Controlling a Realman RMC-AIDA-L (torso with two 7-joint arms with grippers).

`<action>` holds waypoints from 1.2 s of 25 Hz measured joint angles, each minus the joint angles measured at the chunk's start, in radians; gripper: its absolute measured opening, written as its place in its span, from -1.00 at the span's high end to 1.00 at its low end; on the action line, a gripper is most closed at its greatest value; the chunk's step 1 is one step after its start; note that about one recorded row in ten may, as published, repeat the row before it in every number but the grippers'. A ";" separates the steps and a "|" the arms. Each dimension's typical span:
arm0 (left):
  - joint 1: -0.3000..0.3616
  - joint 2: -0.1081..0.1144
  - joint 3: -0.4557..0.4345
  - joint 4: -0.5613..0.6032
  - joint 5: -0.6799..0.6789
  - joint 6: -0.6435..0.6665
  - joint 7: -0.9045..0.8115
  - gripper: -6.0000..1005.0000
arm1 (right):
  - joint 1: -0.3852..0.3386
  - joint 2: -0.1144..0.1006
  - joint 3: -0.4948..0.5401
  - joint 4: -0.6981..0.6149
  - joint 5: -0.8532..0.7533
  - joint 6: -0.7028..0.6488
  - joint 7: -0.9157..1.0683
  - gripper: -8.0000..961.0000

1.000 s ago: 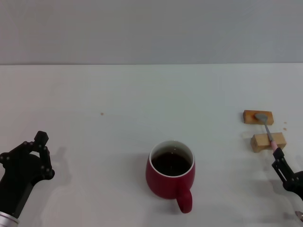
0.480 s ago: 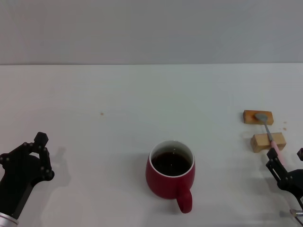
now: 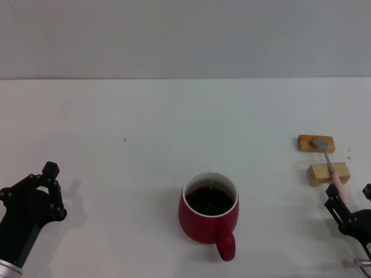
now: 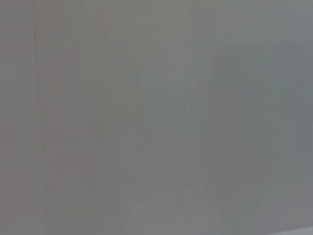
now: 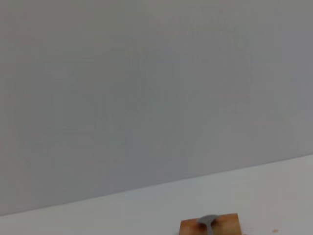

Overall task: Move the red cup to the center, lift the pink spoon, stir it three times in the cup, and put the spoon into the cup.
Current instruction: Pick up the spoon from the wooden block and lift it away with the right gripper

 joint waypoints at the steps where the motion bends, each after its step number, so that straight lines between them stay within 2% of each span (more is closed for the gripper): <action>1: -0.001 0.000 0.000 0.000 0.000 0.000 0.000 0.99 | 0.001 0.000 0.000 0.000 0.000 0.005 0.000 -0.70; 30: -0.003 0.001 0.000 0.002 0.002 0.001 0.000 0.99 | 0.014 0.000 0.004 0.000 0.007 0.040 0.000 -0.70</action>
